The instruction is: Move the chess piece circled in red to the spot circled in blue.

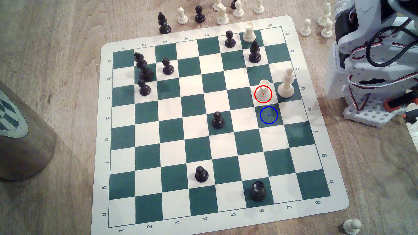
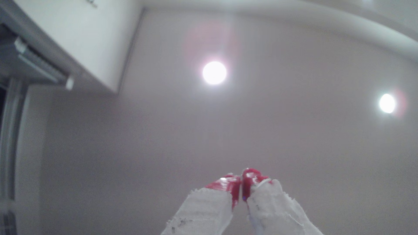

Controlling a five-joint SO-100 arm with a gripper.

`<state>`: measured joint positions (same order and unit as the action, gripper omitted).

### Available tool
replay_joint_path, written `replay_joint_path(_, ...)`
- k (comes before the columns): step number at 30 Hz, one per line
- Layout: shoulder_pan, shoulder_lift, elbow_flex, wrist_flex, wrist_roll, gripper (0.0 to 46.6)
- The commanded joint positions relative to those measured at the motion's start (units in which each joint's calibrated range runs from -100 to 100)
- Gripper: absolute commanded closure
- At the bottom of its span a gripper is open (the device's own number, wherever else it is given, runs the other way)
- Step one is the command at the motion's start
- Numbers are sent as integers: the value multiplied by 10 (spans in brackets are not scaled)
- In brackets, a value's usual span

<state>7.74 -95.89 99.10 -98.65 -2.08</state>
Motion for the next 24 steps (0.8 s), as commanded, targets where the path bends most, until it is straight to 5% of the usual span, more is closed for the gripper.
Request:
replay_joint_path(1,5,1,8,26,-2,465)
replay_joint_path(24,-31,1,-360,903,-6,465)
